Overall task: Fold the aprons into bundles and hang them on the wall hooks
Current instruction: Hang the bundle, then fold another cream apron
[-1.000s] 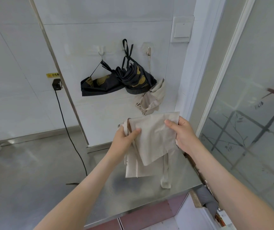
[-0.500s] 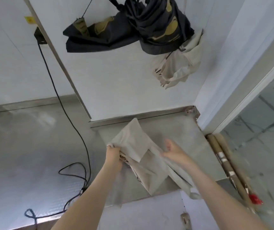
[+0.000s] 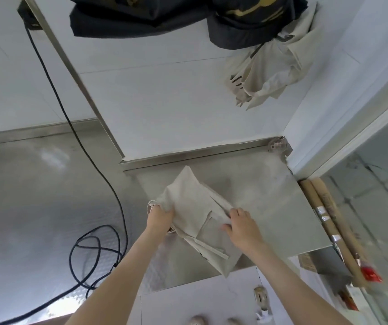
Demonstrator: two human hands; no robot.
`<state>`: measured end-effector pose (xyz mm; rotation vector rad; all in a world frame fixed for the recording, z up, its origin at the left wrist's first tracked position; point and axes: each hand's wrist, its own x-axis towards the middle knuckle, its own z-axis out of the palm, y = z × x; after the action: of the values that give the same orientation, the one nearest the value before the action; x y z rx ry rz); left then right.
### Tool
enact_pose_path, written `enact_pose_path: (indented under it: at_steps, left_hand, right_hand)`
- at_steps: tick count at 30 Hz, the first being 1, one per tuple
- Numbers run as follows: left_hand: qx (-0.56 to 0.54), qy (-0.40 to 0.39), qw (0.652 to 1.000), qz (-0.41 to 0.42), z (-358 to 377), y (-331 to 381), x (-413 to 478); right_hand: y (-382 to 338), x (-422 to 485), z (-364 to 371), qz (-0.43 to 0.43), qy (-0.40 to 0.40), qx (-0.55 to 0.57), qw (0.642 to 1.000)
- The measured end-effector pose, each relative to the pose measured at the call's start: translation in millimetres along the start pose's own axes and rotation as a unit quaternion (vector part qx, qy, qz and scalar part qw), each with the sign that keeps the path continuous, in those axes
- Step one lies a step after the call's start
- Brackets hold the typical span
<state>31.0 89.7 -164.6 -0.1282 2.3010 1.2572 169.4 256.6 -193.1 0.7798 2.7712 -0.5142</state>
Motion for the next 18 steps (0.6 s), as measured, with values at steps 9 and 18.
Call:
enact_pose_path:
  at_steps: [9,18]
  left_hand:
    - [0.533,-0.091,0.836,0.099,-1.9,60.1,-47.1]
    - [0.63,-0.163,0.631,0.422,72.2,61.5,-32.6]
  right_hand:
    - [16.0,-11.1,-6.9,-0.008,-0.046,-0.028,0.999]
    - [36.3,-35.5,-12.4,-0.05,-0.056,0.011,0.997]
